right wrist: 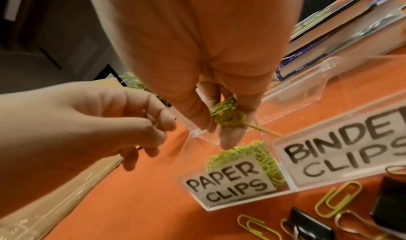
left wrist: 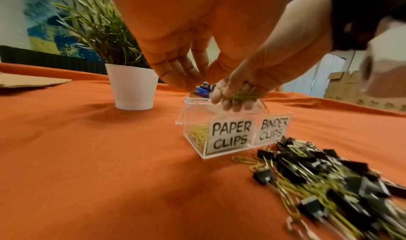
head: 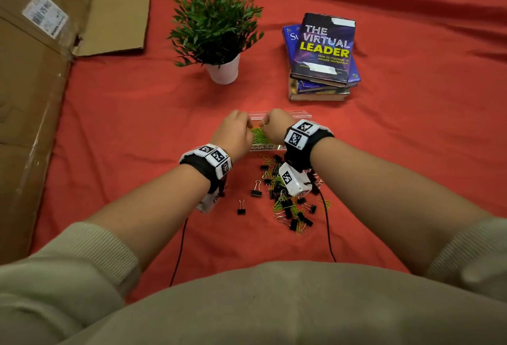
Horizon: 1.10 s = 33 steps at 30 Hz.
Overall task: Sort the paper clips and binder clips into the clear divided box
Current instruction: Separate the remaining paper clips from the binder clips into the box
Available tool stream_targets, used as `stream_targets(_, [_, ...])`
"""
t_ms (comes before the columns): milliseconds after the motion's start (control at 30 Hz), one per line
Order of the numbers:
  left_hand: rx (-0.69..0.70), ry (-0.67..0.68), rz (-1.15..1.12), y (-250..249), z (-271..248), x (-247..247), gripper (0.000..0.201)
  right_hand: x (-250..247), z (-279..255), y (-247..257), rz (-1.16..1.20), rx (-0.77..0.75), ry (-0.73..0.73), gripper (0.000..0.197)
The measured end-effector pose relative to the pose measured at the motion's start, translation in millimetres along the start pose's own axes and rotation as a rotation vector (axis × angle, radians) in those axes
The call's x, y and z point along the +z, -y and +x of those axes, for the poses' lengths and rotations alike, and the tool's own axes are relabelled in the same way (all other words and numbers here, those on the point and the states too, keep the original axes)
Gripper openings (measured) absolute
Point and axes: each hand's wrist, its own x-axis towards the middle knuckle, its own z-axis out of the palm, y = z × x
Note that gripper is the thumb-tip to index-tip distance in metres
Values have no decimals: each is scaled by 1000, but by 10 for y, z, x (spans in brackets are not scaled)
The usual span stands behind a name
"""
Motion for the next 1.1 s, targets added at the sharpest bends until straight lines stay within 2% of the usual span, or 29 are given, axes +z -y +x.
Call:
stream_targets(167, [39,145,-3,5,-364,132,13,22,-108,-116,210,-91,11,39])
stream_targets(233, [78,242,4,-38,-497,260,13,-32,-226,-238,371,-111,-67,37])
stream_targets(300, [126,313,37,-87,-601,406,16,-73,-363,-394,554,-88,-145,30])
stream_targets(400, [180,350,62,-189,-690,580,28,-29,-568,-671,698,23,-116,27])
stream_targets(500, [199,359,32,-300,-715,686,34,135,-823,-964,526,79,-15,23])
stream_targets(567, [203,400,64,-296,-711,709,37,281,-956,-1080,334,27,108,15])
stream_targets(633, [202,435,89,-262,-711,723,38,413,-1063,-1207,174,-22,194,16])
stream_targets(733, [185,390,92,-192,-703,688,32,520,-1157,-1413,6,-26,138,21])
stream_targets(900, [186,326,93,-297,-754,648,23,663,-1272,-1651,17,-15,57,19])
stream_targets(967, [230,350,100,-387,-803,680,21,714,-1286,-1673,7,-28,28,23])
stream_targets(1100, [242,457,152,-464,-892,740,21,770,-1303,-1679,-25,-30,27,14])
